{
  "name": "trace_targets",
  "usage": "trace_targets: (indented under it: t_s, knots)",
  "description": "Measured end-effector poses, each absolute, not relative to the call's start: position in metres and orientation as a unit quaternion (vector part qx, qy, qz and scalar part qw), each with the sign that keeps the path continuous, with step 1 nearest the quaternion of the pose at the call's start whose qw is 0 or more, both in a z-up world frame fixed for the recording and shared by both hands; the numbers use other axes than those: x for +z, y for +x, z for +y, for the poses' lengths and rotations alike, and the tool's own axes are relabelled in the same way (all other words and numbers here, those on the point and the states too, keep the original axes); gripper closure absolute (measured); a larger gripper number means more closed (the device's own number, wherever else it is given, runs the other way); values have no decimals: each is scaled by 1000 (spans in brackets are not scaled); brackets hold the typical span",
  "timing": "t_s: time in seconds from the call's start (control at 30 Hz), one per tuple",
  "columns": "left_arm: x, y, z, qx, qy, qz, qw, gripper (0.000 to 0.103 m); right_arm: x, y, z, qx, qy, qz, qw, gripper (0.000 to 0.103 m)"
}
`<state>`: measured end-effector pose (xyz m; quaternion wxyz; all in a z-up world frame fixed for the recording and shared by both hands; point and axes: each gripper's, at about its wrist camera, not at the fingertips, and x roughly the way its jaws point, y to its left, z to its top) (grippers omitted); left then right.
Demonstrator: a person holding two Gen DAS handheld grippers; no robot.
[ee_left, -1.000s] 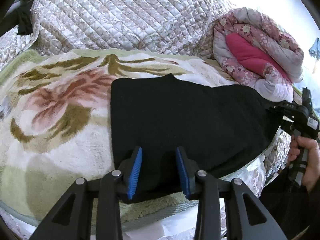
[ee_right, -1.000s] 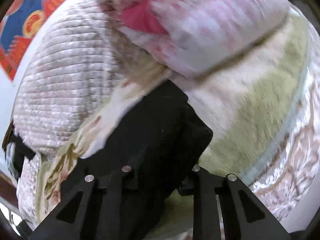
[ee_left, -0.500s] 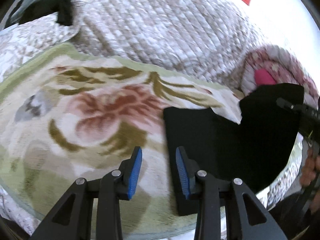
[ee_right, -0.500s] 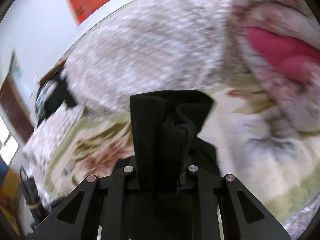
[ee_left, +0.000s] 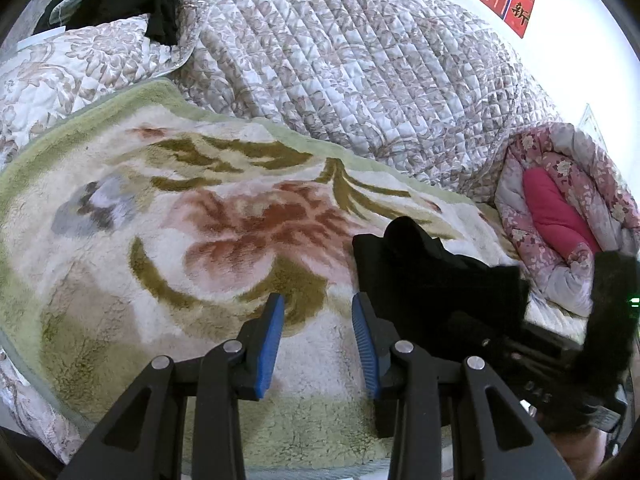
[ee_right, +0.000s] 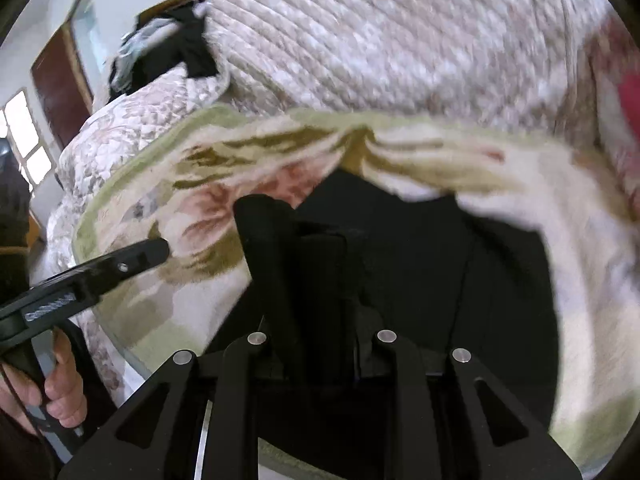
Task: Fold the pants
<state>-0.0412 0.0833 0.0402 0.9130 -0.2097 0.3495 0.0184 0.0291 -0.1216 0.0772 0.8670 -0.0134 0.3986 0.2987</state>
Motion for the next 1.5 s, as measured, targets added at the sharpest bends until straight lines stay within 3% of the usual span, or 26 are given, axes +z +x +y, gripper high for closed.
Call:
trace_targets:
  t_s: [0.2, 0.23, 0.33, 0.4, 0.73, 0.8, 0.93, 1.17, 1.5]
  knots:
    - [40, -42, 83, 21, -208, 351, 913, 65, 52, 20, -102, 325, -53, 406, 853, 80]
    - [41, -42, 83, 22, -208, 352, 912, 65, 52, 15, -103, 326, -58, 389, 860, 76]
    - [39, -42, 84, 24, -209, 353, 912, 65, 56, 12, -107, 351, -36, 394, 849, 50]
    - [39, -41, 84, 24, -209, 352, 912, 65, 60, 4, -108, 366, -35, 399, 840, 44]
    - [38, -40, 81, 20, -206, 351, 913, 65, 76, -16, -147, 366, 31, 367, 854, 43]
    - [38, -40, 77, 13, -204, 351, 914, 65, 53, -8, -143, 360, 26, 422, 832, 55]
    - [40, -39, 69, -3, -197, 346, 917, 65, 54, -11, -143, 381, 20, 417, 825, 58]
    - [54, -16, 46, -50, -187, 347, 917, 65, 80, 43, -192, 326, 53, 406, 852, 59]
    - [52, 63, -4, -93, -99, 363, 922, 65, 59, 126, -199, 268, 42, 443, 854, 66]
